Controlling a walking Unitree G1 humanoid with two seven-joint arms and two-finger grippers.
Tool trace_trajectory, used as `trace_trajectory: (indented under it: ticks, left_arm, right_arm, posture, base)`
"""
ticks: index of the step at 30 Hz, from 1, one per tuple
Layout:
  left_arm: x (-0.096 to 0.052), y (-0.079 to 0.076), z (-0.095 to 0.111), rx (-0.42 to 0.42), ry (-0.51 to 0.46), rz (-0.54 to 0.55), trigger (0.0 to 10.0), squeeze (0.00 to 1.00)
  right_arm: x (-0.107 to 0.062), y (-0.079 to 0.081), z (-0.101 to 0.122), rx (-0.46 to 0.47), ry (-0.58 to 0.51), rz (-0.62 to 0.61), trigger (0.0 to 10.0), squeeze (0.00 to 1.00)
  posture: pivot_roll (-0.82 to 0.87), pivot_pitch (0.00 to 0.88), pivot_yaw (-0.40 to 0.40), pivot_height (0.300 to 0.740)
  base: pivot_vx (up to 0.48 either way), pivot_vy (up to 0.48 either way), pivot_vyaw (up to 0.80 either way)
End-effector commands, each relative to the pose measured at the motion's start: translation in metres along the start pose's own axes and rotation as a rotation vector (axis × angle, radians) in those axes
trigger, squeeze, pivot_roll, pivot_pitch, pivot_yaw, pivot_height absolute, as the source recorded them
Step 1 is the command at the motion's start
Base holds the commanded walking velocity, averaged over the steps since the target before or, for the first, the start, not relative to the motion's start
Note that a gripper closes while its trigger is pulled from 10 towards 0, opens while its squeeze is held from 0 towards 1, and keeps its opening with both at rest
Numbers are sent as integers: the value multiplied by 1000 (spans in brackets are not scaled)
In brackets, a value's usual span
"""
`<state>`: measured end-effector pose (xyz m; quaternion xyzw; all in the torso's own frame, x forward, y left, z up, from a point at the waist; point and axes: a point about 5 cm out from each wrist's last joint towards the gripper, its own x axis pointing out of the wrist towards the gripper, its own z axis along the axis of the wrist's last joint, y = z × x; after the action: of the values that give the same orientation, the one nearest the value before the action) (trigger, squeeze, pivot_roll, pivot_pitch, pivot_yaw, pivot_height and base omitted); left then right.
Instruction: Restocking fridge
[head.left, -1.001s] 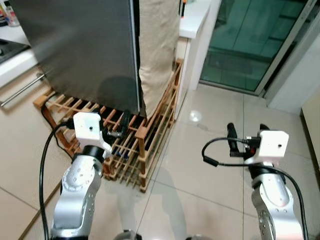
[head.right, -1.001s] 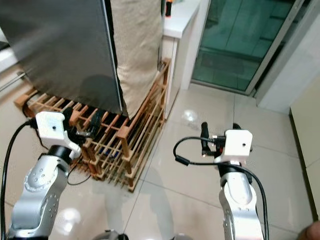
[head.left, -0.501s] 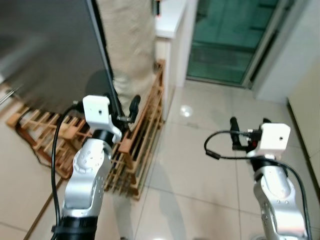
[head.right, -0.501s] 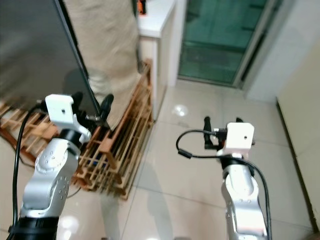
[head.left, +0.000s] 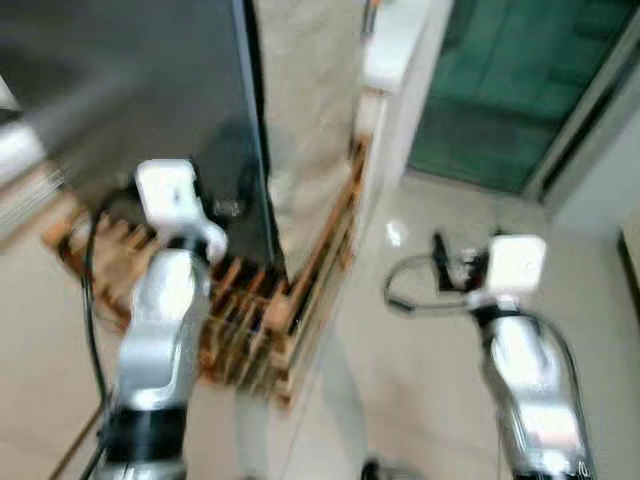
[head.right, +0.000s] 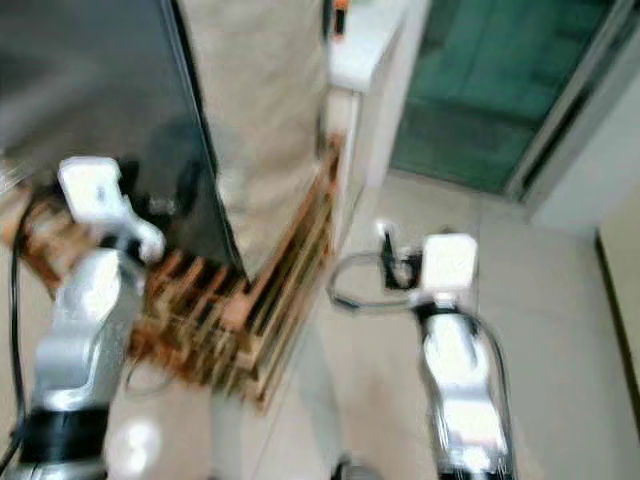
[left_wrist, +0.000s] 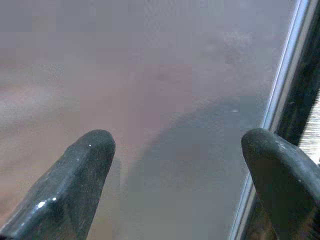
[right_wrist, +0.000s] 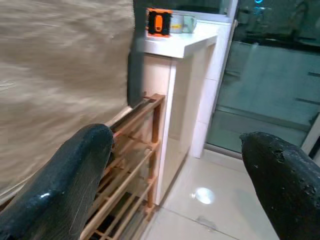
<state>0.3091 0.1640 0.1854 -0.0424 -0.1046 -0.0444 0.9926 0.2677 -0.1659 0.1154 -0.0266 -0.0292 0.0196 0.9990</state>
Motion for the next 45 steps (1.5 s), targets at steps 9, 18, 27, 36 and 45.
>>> trace_trajectory:
  ticks: [9, 18, 27, 36, 45]
  left_arm:
    - [29, -40, -2, -80, 79, -188, 10000, 0]
    - [40, -38, -10, -64, 110, -129, 10000, 0]
    - [49, -28, -15, -160, 147, -36, 10000, 0]
    - [47, -37, 0, -151, 72, -123, 10000, 0]
    - [44, -42, -2, -162, 86, -153, 10000, 0]
  right_arm:
    - [1, -14, 1, -18, -12, -55, 10000, 0]
    - [6, -16, 3, -30, -22, -54, 10000, 0]
    - [7, -13, 0, -24, -18, -62, 10000, 0]
    - [10, -12, 0, -20, -19, -57, 10000, 0]
    - [12, -10, -3, -17, -21, -67, 10000, 0]
  posture:
    - [-144, 27, 48, 740]
    - [-162, 0, 47, 740]
    - [-157, 0, 57, 740]
    - [-147, 0, 57, 740]
    - [-154, 0, 85, 740]
  base:
    - [0, 0, 0]
    - [0, 0, 0]
    - [0, 0, 0]
    - [0, 0, 0]
    - [0, 0, 0]
